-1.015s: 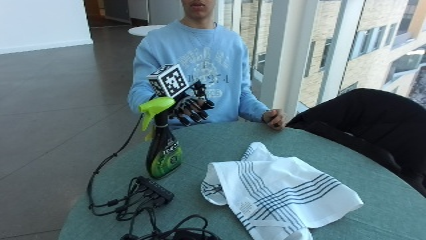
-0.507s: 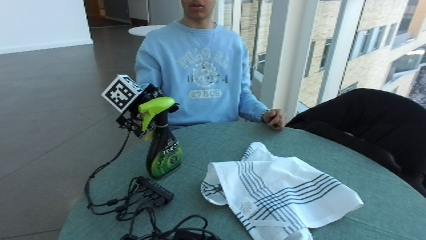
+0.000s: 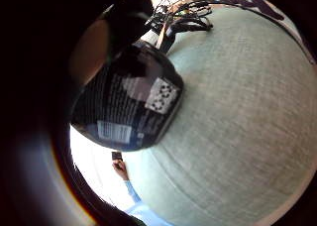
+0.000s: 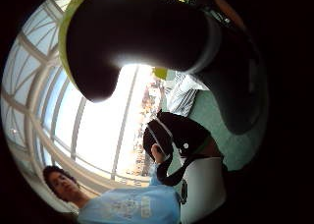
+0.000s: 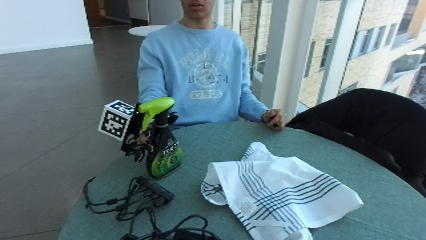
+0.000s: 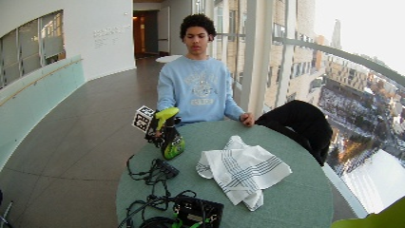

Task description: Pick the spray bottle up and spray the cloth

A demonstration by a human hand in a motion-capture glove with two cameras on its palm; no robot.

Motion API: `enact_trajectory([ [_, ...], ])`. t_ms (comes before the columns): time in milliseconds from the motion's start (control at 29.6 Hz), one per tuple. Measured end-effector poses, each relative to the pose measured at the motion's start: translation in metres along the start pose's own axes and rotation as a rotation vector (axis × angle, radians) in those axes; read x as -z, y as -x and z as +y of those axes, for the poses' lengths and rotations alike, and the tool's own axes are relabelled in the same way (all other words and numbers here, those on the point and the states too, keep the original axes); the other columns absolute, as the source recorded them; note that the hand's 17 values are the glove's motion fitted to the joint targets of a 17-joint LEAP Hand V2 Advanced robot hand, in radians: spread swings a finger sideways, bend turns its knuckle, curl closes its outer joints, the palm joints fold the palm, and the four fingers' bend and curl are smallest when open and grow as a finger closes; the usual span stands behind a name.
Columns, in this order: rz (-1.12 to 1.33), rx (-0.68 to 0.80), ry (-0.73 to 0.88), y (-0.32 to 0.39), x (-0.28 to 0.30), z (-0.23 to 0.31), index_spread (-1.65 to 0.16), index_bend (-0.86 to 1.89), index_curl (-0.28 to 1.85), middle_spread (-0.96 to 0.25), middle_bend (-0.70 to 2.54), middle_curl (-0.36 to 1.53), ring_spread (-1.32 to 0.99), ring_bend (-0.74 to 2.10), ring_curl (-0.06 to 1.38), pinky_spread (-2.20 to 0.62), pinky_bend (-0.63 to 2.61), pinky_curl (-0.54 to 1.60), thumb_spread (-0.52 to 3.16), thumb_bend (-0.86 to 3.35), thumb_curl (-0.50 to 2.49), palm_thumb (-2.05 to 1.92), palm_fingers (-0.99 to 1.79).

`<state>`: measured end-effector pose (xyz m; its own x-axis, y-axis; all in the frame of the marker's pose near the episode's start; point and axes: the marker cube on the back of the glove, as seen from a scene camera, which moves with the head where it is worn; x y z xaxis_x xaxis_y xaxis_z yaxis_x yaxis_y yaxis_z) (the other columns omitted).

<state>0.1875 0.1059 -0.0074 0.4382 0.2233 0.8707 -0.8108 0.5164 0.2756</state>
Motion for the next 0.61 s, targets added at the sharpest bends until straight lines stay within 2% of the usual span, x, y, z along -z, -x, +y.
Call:
enact_trajectory([
  [304, -0.065, 0.007, -0.148, 0.003, -0.021, -0.011, -0.38, 0.19, 0.27, -0.05, 0.49, 0.4, 0.01, 0.26, 0.26, 0.26, 0.09, 0.23, 1.01, -0.02, 0.27, 0.58, 0.53],
  [440, -0.078, 0.031, -0.196, 0.002, -0.024, -0.017, -0.36, 0.12, 0.26, -0.1, 0.64, 0.45, -0.05, 0.49, 0.32, 0.27, -0.02, 0.15, 1.01, 0.06, 0.31, 0.74, 0.72],
  [609, -0.085, 0.055, -0.133, 0.006, -0.023, -0.019, -0.33, 0.22, 0.31, -0.13, 0.64, 0.46, -0.1, 0.6, 0.37, 0.27, 0.01, 0.11, 0.97, 0.1, 0.38, 0.88, 0.78],
])
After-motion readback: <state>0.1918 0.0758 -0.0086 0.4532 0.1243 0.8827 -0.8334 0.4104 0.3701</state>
